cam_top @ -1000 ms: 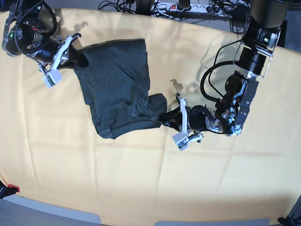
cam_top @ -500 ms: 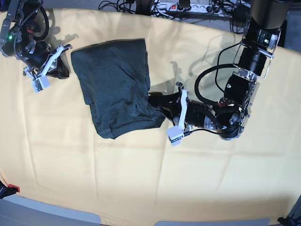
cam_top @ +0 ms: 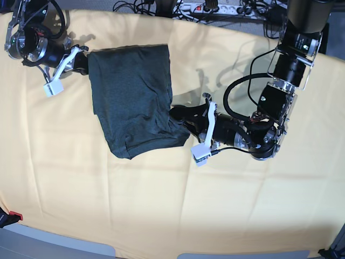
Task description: Fold the T-shirt properly
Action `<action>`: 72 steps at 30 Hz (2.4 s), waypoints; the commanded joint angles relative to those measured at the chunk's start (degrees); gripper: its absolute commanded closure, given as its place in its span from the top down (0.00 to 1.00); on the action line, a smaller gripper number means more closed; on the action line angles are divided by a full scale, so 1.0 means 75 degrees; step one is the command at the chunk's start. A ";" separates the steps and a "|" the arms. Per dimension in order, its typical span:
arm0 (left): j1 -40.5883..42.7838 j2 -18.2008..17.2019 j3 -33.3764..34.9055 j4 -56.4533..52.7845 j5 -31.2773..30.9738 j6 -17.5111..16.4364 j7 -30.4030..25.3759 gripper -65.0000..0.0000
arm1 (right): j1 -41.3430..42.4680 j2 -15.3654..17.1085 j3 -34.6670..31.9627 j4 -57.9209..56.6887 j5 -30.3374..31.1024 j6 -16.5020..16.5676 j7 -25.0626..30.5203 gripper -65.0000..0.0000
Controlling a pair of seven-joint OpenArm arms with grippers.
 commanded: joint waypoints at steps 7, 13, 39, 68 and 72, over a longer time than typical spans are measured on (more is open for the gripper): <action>-0.0227 -0.0076 -0.0052 0.0125 -0.0207 -0.0042 -0.0050 0.00 | -0.0484 0.0087 0.0035 0.0114 0.0341 0.0042 0.0032 0.00; -0.0227 -0.0076 -0.0052 0.0125 -0.0204 -0.0042 0.0061 0.00 | -0.0851 0.0085 0.0035 0.0143 0.0941 0.0042 -0.0154 0.00; -0.0041 -0.0799 -0.0152 0.0592 -0.1441 -0.0042 0.0856 0.00 | -0.0297 0.0085 0.2643 0.1274 0.1384 0.0042 0.0577 0.00; 0.8102 -0.1749 -0.7583 0.6773 -0.1441 0.0446 0.0856 0.00 | -0.3722 -0.0903 0.5668 0.3112 0.2610 0.0042 -0.1194 0.00; 0.9661 -0.1746 -0.8396 0.7111 -0.1441 0.0560 0.0856 0.00 | -0.4511 -0.1075 0.5668 0.3112 0.2610 0.0042 -0.1194 0.00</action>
